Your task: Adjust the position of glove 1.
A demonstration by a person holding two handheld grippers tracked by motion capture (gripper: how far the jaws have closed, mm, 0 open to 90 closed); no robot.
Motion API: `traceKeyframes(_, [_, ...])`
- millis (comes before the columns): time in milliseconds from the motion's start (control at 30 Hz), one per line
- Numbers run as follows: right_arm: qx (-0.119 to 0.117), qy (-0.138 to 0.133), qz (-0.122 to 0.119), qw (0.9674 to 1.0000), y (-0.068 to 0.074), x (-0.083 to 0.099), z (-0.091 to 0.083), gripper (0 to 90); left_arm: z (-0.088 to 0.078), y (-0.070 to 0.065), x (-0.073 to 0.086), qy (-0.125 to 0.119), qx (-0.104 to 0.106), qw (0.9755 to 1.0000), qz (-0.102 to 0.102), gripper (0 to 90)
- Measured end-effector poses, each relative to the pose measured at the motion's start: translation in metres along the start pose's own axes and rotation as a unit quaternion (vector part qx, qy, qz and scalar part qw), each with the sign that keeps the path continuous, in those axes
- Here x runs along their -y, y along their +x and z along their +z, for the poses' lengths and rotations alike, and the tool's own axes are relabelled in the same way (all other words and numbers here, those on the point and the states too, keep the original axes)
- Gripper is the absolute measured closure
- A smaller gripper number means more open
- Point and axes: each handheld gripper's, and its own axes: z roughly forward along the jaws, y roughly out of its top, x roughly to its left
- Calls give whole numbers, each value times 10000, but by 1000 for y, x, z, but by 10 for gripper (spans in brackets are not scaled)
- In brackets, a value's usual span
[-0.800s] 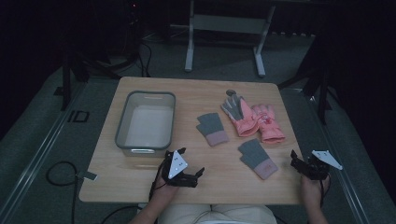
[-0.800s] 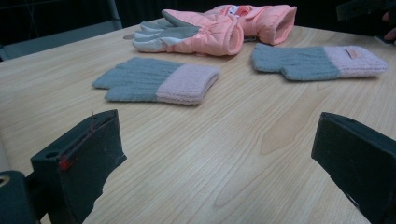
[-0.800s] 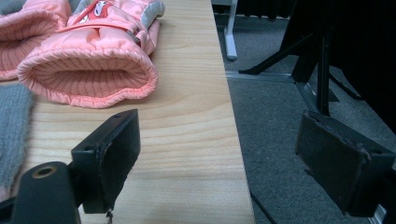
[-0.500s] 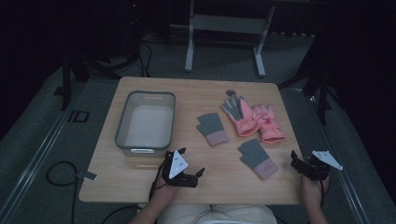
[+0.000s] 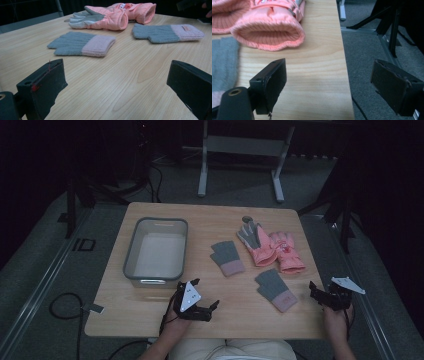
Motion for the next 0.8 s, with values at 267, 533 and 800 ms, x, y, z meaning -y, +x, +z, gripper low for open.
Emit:
traceKeyframes(267, [44, -122, -44, 9999, 4, -32, -7, 123, 0, 0, 0, 6, 10, 10000, -29, 16])
traceKeyframes(533, [-221, -221, -135, 9994, 23, -65, -8, 140, 0, 0, 0, -1, -8, 10000, 25, 16])
traceKeyframes(800, [-522, -336, -280, 9977, 41, -99, -10, 149, 0, 0, 0, -1, 11, 10000, -2, 16])
